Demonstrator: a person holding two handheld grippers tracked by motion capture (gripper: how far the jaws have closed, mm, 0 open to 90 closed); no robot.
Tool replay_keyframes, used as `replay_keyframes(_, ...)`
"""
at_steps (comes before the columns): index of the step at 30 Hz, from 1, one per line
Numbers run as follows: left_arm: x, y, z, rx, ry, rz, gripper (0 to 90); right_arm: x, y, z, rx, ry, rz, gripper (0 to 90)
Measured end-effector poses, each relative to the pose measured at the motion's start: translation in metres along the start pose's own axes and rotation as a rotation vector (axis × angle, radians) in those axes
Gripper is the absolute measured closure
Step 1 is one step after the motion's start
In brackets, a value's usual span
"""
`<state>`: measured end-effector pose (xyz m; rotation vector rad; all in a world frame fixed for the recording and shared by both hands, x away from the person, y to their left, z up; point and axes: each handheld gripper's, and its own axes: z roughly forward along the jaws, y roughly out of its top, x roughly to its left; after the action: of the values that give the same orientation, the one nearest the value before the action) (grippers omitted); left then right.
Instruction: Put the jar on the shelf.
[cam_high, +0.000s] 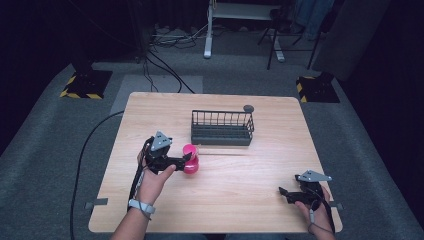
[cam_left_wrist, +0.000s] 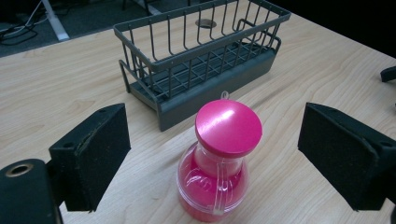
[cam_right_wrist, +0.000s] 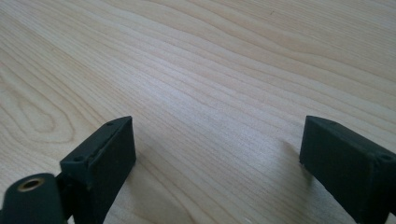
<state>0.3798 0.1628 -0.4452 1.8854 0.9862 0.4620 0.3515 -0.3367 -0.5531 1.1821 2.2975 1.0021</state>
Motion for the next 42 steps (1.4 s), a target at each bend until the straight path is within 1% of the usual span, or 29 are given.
replay_keyframes(9,0.000,-0.002,0.011,0.006,-0.013,-0.010,11.3,0.000,0.000,0.000,0.000,0.000,-0.001,10.5)
replay_keyframes(16,0.000,-0.004,0.020,0.025,-0.021,-0.001,15.5,0.000,0.000,0.000,0.000,0.000,-0.001,10.6)
replay_keyframes(21,-0.002,-0.006,0.024,0.027,-0.028,0.008,23.3,0.000,0.000,0.000,0.000,0.000,-0.001,10.5)
replay_keyframes(26,-0.004,-0.006,0.028,0.039,-0.026,0.009,25.7,0.000,0.000,0.000,0.000,0.000,-0.001,10.5)
replay_keyframes(32,-0.005,-0.006,0.029,0.048,-0.022,0.012,37.1,0.000,0.000,0.000,0.000,0.000,-0.001,10.5)
replay_keyframes(34,-0.005,-0.006,0.029,0.053,-0.023,0.026,41.5,0.000,0.000,0.000,0.000,0.000,-0.001,10.6)
replay_keyframes(37,-0.007,-0.007,0.029,0.055,-0.026,0.037,46.8,0.000,0.000,0.000,0.000,0.000,-0.001,10.6)
replay_keyframes(42,-0.007,-0.006,0.029,0.055,-0.023,0.043,48.2,0.000,0.000,0.000,0.000,0.000,-0.001,10.6)
